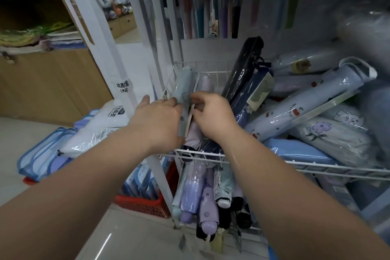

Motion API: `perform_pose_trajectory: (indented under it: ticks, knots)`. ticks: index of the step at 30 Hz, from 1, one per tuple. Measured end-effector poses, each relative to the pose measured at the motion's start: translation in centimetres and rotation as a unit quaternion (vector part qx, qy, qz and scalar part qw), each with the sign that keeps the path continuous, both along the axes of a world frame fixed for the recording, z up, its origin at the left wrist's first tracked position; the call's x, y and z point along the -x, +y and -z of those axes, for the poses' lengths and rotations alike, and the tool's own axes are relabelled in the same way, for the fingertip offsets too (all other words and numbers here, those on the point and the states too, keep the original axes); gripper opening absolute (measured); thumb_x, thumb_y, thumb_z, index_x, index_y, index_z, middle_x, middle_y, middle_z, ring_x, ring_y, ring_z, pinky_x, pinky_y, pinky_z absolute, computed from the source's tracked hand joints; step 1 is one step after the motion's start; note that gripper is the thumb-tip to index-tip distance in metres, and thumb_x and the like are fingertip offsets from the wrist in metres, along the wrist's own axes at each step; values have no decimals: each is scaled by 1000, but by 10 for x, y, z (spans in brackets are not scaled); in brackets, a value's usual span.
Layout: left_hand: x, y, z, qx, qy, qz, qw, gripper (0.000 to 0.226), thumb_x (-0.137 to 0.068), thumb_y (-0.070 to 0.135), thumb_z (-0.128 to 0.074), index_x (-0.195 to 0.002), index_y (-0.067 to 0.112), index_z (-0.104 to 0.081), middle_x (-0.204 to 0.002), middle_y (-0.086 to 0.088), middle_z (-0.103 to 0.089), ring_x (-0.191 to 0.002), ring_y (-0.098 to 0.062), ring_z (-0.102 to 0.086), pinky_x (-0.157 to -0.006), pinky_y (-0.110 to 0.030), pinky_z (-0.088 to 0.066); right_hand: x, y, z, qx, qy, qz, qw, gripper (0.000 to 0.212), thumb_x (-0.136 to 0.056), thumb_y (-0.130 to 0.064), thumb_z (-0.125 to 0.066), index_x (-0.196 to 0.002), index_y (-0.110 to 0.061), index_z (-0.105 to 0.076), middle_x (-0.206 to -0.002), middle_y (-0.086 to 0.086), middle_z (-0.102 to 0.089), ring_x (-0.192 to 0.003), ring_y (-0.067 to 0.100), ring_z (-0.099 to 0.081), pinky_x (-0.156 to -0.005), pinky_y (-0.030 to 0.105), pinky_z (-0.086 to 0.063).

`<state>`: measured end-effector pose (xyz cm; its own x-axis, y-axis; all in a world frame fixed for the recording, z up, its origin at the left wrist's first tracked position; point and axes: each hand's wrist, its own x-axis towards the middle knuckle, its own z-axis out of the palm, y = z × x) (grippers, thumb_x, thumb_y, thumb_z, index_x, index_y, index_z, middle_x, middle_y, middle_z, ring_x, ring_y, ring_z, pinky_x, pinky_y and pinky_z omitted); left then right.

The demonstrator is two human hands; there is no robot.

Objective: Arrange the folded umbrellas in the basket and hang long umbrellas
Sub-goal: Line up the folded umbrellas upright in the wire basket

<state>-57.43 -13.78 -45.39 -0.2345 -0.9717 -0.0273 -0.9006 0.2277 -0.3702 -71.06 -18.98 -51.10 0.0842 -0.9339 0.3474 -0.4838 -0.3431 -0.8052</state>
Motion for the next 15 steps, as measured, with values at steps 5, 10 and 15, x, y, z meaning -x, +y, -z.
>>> perform_pose_trajectory:
  ticks: [5, 10, 15]
  knots:
    - [2, -3, -10, -41, -80, -21, 996, 89, -89, 51, -63, -157, 16, -20, -164, -3, -24, -150, -22, -27, -119, -61, -12, 1, 5, 1, 34, 106, 4, 994, 45, -85, -4, -58, -124, -23, -69, -115, 5, -73, -106, 26, -68, -94, 36, -54]
    - [4, -4, -4, 5, -97, -37, 995, 74, -96, 37, -54, -157, 15, -19, -161, -4, -28, -149, -25, -27, -120, -63, -9, 3, 7, -2, 62, 159, 28, 985, 39, -87, -7, -57, -122, -19, -68, -115, 8, -71, -106, 29, -64, -91, 37, -53]
    - [-3, -1, 9, 53, -17, 11, 998, 67, -88, 28, -63, -149, 19, -37, -152, -1, -41, -142, -23, -39, -120, -53, -18, 7, 5, -3, 112, 152, 86, 978, 34, -85, -7, -59, -114, -20, -71, -111, 8, -70, -101, 29, -65, -86, 36, -54]
